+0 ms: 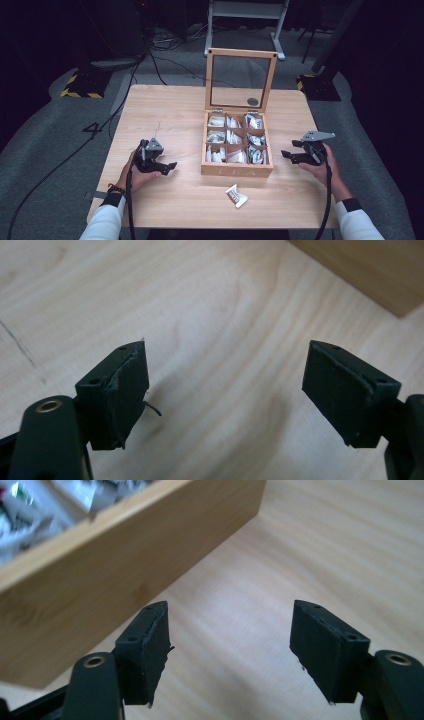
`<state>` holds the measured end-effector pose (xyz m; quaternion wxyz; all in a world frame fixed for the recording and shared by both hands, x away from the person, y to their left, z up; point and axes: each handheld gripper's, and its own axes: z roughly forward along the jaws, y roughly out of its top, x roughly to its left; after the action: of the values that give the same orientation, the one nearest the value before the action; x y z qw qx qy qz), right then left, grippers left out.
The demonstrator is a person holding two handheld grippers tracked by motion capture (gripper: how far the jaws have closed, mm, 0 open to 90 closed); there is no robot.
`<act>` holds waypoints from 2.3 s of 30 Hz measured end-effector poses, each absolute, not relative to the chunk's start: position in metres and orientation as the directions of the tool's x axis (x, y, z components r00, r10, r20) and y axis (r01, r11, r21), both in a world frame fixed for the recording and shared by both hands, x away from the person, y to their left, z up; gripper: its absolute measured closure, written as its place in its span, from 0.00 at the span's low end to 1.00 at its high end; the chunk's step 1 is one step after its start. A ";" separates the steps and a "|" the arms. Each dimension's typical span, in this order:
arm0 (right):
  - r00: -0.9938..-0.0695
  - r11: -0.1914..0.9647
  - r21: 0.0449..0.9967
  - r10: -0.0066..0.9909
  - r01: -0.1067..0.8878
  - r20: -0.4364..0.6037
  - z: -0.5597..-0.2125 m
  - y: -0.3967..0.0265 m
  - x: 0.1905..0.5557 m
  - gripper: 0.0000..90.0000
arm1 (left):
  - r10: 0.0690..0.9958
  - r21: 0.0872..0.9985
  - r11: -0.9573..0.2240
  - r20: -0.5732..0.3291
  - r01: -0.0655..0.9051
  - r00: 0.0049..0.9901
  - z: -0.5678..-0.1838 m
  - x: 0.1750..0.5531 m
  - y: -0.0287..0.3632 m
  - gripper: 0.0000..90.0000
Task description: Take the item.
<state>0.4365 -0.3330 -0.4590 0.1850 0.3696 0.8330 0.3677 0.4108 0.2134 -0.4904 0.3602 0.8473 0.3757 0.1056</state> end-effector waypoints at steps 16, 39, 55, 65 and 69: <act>-0.631 0.372 0.808 0.776 0.457 0.000 -0.409 -0.311 0.503 0.37 | 0.731 0.763 -0.387 -0.089 0.518 0.677 -0.445 0.497 0.171 0.23; -0.613 0.320 0.810 0.787 0.492 0.062 -0.392 -0.260 0.570 0.39 | 0.755 0.755 -0.373 -0.091 0.539 0.650 -0.415 0.580 0.097 0.41; -0.591 0.289 0.782 0.798 0.552 0.122 -0.409 -0.249 0.589 0.42 | 0.774 0.773 -0.314 -0.127 0.551 0.620 -0.414 0.593 0.075 0.47; -0.579 0.222 0.826 0.802 0.517 0.147 -0.409 -0.256 0.587 0.53 | 0.776 0.784 -0.292 -0.139 0.547 0.615 -0.407 0.596 0.074 0.48; -0.575 0.226 0.825 0.806 0.519 0.140 -0.407 -0.257 0.585 0.57 | 0.773 0.784 -0.287 -0.150 0.551 0.616 -0.403 0.593 0.077 0.53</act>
<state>0.5847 -0.2570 -0.4067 0.1608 0.4323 0.7662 0.4474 0.5933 0.0769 -0.4029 0.4260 0.7915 0.4183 0.1306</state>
